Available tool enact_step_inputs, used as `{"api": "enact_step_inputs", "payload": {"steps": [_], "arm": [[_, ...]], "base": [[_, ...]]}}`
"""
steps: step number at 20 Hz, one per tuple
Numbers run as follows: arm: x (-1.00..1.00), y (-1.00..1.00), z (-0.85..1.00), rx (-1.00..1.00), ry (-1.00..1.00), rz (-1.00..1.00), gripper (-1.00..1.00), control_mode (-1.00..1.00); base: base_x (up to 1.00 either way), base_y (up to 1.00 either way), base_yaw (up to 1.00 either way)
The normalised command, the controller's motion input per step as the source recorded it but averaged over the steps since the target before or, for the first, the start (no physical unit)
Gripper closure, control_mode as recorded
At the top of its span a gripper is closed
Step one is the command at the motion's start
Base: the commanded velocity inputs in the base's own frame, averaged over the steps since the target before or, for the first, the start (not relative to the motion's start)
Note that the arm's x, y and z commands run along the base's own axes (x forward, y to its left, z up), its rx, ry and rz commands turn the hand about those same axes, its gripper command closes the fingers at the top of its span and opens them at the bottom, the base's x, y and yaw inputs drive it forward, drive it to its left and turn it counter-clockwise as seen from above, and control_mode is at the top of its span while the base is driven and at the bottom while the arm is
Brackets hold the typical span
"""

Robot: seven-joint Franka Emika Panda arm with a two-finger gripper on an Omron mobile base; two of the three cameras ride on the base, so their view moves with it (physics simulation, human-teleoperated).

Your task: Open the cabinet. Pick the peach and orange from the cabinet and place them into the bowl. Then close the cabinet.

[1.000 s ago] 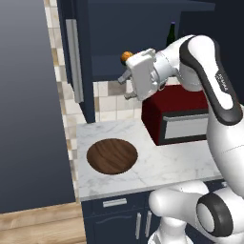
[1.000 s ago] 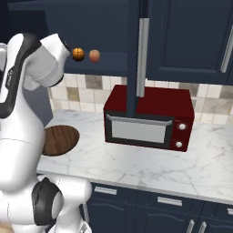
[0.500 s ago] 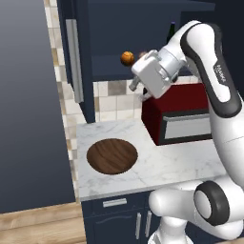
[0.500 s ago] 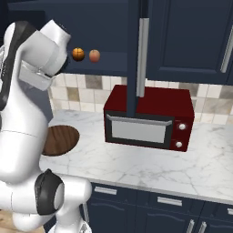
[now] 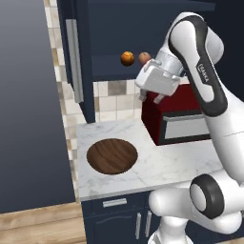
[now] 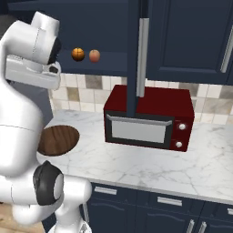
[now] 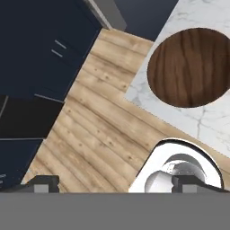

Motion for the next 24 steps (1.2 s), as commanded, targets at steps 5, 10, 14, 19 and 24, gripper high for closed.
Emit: {"api": "enact_step_inputs", "payload": {"steps": [5, 10, 14, 19, 24], "arm": [[0.00, -0.36, -0.13, -0.28, -0.13, -0.02, -1.00, -1.00], [0.00, -0.41, -0.16, -0.26, -0.19, -0.03, -1.00, -1.00], [0.00, -0.49, -0.15, -0.24, -0.08, -0.03, -1.00, -1.00], [0.00, -0.35, -0.12, -0.17, -0.09, -0.02, -1.00, -1.00], [0.00, -0.09, -0.03, -0.04, -0.25, 0.00, -1.00, -1.00]], "base": [[0.00, 0.00, 0.00], [0.00, 0.00, 0.00], [0.00, 0.00, 0.00], [0.00, 0.00, 0.00], [0.00, 0.00, 0.00]]}}
